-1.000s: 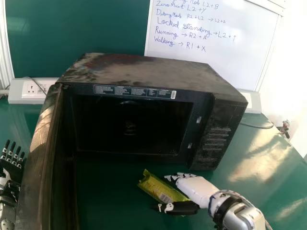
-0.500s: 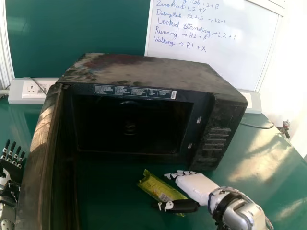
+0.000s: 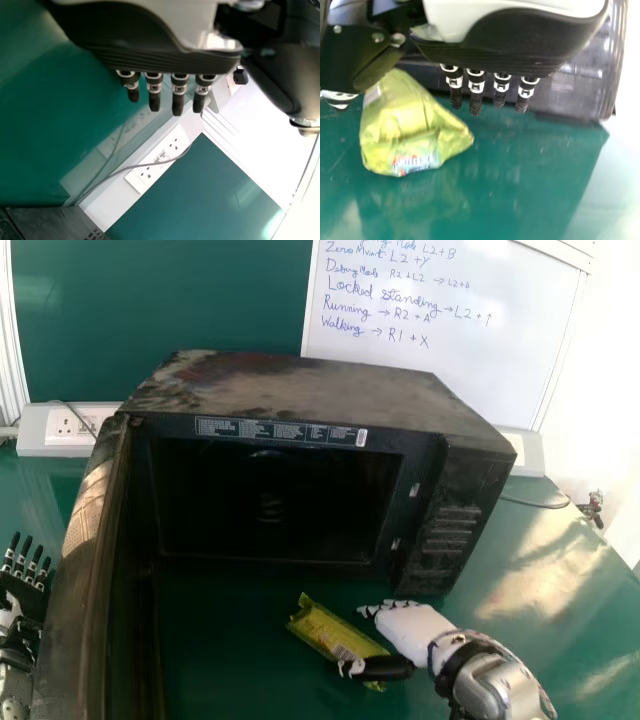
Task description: Put biscuit inside oven
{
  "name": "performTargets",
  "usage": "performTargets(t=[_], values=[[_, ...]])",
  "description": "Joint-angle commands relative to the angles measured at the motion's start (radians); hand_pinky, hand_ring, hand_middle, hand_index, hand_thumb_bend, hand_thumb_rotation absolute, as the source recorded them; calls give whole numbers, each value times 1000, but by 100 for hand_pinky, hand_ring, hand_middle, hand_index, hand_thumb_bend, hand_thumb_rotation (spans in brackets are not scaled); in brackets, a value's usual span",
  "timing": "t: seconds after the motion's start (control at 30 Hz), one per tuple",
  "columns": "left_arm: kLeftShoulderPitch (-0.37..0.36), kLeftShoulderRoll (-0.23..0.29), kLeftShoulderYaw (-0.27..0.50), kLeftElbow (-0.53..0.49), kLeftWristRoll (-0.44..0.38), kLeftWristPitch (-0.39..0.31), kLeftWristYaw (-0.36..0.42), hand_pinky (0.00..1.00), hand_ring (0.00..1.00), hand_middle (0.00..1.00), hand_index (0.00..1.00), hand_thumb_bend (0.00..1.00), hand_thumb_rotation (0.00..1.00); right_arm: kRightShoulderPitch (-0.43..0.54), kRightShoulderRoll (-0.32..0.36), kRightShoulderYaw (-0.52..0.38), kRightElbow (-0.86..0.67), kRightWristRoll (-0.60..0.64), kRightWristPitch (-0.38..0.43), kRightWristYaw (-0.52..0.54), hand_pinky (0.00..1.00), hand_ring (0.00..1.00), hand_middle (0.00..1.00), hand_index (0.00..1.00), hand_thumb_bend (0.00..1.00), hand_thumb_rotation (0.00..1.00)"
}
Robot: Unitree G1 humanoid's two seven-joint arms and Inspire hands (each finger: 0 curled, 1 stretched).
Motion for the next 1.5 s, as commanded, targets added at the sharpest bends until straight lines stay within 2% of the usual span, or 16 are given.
performTargets(t=[0.0,0.13,0.4,0.5,0.77,1.13,1.27,1.47], values=[[35,-22,-4,27,6,31,17,72,75,44,56,50,0,-15,-1,27,20,-18,-27,-6,100,99,96,98,100,45],[36,-21,-5,28,6,30,14,74,76,44,55,50,0,-18,4,57,50,-45,-60,-35,100,97,94,96,100,45],[40,-24,-6,21,1,30,13,74,76,44,55,50,0,-33,18,96,75,-57,-70,-29,100,98,96,96,100,43],[41,-26,-5,11,-4,39,27,71,74,44,56,50,0,-40,21,114,74,-75,-68,-12,100,98,97,96,100,42],[42,-24,-11,12,-2,33,30,73,76,44,55,50,0,-54,11,165,62,-153,-102,0,100,96,94,96,100,47],[39,-20,-8,17,-3,35,31,69,74,44,55,50,0,-49,46,172,73,-196,-69,8,100,93,90,95,100,39],[40,-17,-10,21,1,31,27,71,75,44,55,50,0,-55,68,182,96,-210,-49,32,100,93,89,95,95,34],[41,-17,-8,16,-5,39,32,72,76,44,55,50,0,-60,67,191,113,-215,-58,33,100,89,85,86,93,27]])
